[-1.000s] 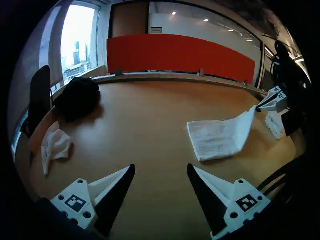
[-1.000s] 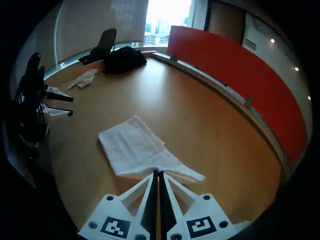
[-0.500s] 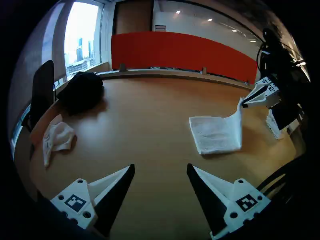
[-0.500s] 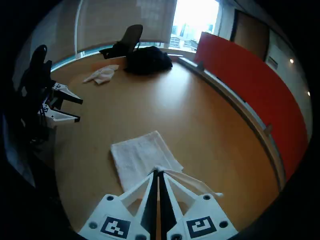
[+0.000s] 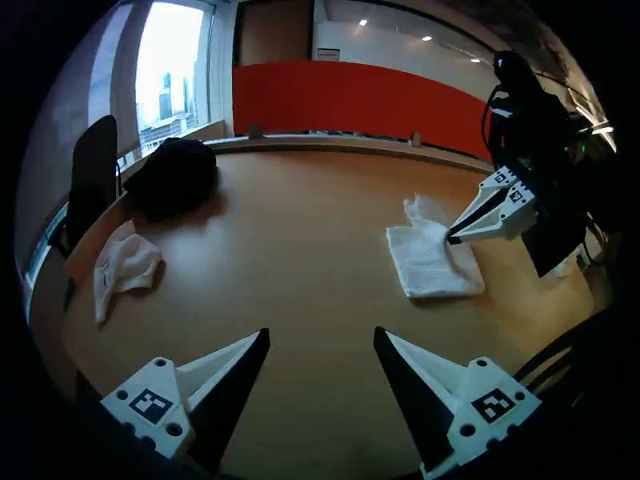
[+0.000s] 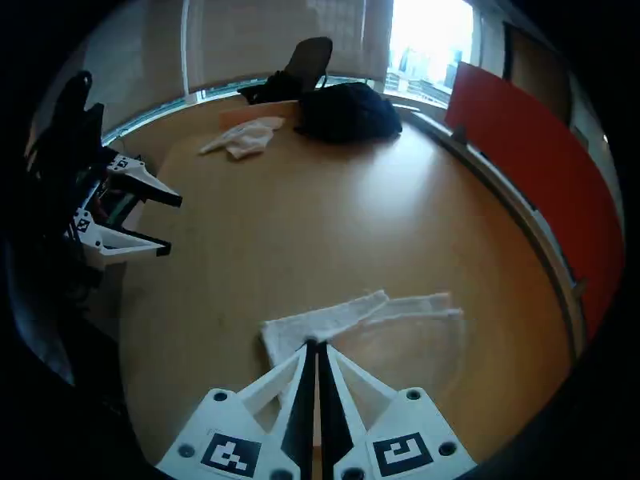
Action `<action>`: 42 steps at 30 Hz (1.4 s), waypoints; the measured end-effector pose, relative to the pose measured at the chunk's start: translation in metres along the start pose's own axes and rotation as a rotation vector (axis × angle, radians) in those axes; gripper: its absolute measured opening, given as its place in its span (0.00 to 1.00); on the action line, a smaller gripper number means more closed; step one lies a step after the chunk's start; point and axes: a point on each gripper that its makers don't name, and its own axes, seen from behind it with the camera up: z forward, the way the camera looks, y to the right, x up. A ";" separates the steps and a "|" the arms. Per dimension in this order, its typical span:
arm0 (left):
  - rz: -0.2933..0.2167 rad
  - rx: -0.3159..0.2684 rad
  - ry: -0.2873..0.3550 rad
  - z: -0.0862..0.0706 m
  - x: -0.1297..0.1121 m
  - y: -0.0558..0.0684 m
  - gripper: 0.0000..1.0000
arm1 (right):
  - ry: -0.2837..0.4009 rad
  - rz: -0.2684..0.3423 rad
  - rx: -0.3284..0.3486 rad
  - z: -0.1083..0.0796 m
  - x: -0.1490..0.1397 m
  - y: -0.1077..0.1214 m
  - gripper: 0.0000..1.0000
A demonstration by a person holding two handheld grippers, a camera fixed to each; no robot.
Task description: Fold towel
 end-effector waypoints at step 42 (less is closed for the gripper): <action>0.023 0.004 -0.013 0.006 0.005 -0.005 0.97 | -0.041 0.173 -0.126 -0.014 -0.065 0.010 0.93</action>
